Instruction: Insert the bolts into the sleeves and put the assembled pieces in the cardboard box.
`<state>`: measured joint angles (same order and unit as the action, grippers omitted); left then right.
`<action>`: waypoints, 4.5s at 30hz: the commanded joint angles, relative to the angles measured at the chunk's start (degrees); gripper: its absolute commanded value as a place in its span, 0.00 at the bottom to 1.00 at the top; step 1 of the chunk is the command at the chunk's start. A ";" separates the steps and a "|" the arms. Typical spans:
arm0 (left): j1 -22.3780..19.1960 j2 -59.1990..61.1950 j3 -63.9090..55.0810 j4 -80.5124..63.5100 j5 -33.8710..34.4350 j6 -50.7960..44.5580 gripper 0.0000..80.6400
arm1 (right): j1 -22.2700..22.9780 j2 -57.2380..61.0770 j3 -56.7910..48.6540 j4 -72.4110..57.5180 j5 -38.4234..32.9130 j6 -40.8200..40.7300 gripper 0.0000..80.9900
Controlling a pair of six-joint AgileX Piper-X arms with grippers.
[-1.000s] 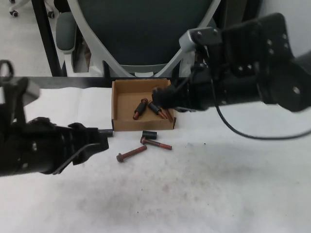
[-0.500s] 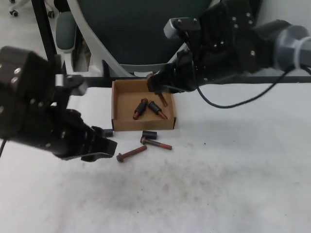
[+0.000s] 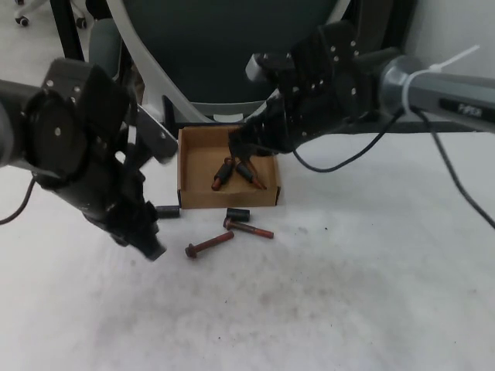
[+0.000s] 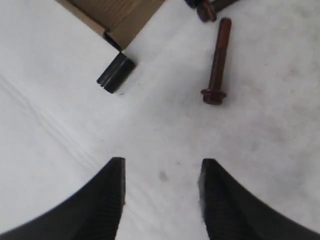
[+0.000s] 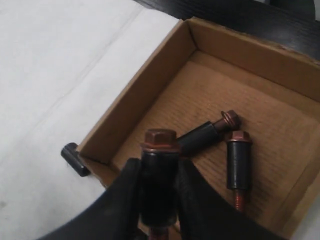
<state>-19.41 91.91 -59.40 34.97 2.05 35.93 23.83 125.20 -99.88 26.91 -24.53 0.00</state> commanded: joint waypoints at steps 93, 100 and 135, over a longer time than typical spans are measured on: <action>1.96 23.77 -20.30 0.73 -0.35 36.15 0.33 | 12.68 -16.48 11.75 40.12 -6.21 -30.38 0.47; -0.28 23.77 -20.30 1.18 0.86 35.47 0.33 | 12.68 -16.48 11.75 40.10 -6.21 -29.97 0.47; -1.95 28.66 -20.30 4.00 3.61 30.97 0.24 | 12.68 -16.48 11.75 41.61 -6.21 -28.58 0.47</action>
<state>-20.79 117.99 -80.75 39.07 5.36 67.25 36.30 109.59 -88.28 67.82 -29.94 -29.07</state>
